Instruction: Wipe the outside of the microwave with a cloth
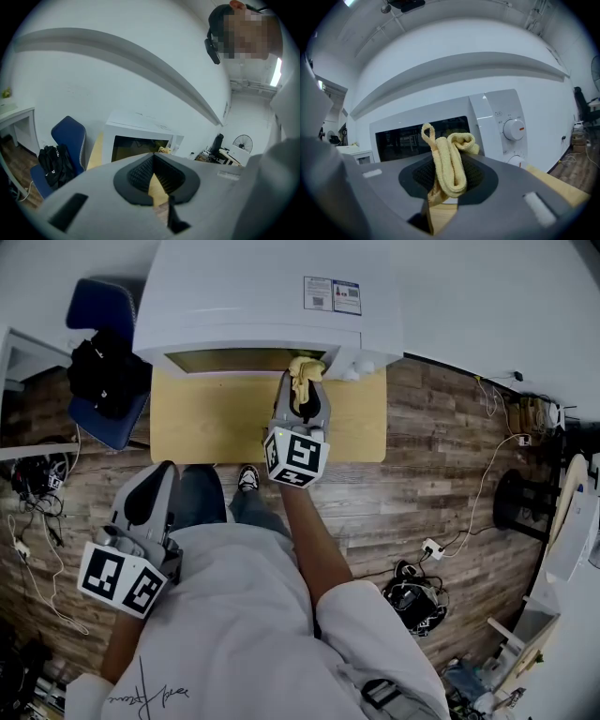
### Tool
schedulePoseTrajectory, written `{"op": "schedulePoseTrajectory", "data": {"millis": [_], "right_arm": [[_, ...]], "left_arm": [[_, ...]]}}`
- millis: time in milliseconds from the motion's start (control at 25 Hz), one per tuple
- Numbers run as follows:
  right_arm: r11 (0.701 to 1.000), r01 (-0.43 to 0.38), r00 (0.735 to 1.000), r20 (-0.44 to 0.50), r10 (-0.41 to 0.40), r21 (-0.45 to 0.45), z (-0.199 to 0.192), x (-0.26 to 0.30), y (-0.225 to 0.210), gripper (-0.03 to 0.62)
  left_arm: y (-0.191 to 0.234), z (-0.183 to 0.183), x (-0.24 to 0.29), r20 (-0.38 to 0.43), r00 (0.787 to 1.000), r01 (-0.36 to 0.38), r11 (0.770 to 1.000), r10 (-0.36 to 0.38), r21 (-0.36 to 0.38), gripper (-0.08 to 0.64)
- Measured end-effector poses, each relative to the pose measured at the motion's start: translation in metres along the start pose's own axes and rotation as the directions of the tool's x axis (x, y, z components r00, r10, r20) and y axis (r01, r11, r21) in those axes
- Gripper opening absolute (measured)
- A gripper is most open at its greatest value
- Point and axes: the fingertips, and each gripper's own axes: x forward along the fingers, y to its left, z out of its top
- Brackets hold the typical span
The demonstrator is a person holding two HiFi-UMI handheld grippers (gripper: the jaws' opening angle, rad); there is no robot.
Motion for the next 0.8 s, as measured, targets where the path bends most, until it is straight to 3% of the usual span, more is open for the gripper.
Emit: {"op": "schedulePoseTrajectory", "data": {"millis": [400, 800], "right_arm": [[0.994, -0.107, 0.994, -0.034, 0.106, -0.037, -0.01, 0.003, 0.039, 0.109], [0.974, -0.219, 0.975, -0.059, 0.216, -0.054, -0.019, 0.01, 0.098, 0.109]], "left_arm": [[0.01, 0.001, -0.009, 0.014, 0.999, -0.028, 0.999, 0.029, -0.02, -0.005], [0.04, 0.005, -0.022, 0.025, 0.994, -0.102, 0.993, 0.103, -0.057, -0.005]]}}
